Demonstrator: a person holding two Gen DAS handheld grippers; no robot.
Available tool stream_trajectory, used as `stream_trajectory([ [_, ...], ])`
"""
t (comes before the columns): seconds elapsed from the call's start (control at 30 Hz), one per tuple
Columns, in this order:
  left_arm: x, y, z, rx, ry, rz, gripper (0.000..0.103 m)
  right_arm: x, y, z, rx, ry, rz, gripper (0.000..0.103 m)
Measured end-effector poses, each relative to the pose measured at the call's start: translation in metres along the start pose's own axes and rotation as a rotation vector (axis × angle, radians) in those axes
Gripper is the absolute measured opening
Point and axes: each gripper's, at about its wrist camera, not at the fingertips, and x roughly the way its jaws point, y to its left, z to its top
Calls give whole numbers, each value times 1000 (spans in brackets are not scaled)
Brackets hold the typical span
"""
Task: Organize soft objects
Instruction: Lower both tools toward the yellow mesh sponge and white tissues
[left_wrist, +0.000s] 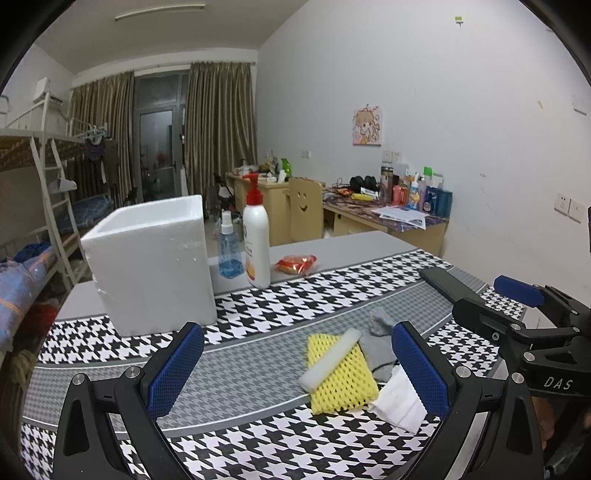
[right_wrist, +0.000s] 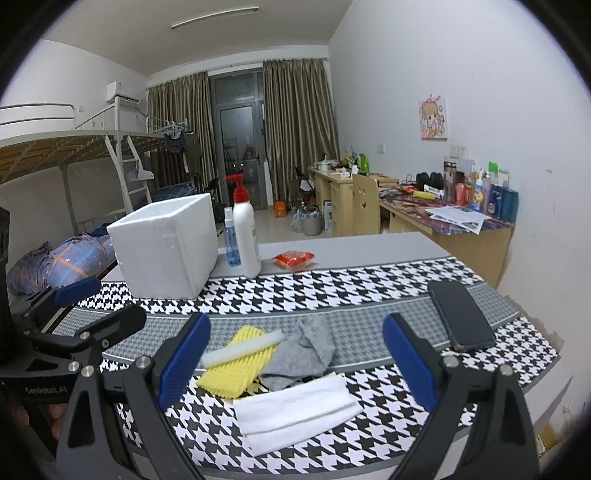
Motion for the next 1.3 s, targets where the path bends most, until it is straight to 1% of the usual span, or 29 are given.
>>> stream_trajectory([
  [0.33,16,-3,-8,0,58,-29,102,9,-2,-9,-9,39,-6,96],
  [0.73,34,-7,-20,-6,125,-27,102,17,-16,-23,18,94,-42,96],
  [0.9,43,-12,-26,-5,162,-42,102,20,-24,-27,28,116,-62,96],
  [1.0,47,-15,-29,3,179,-47,102,23,-29,-31,45,138,-56,96],
  [1.1,52,-13,-31,-2,192,-26,102,27,-31,-34,55,160,-59,96],
  [1.3,62,-13,-35,-19,234,-43,102,32,-31,-43,52,194,-64,96],
])
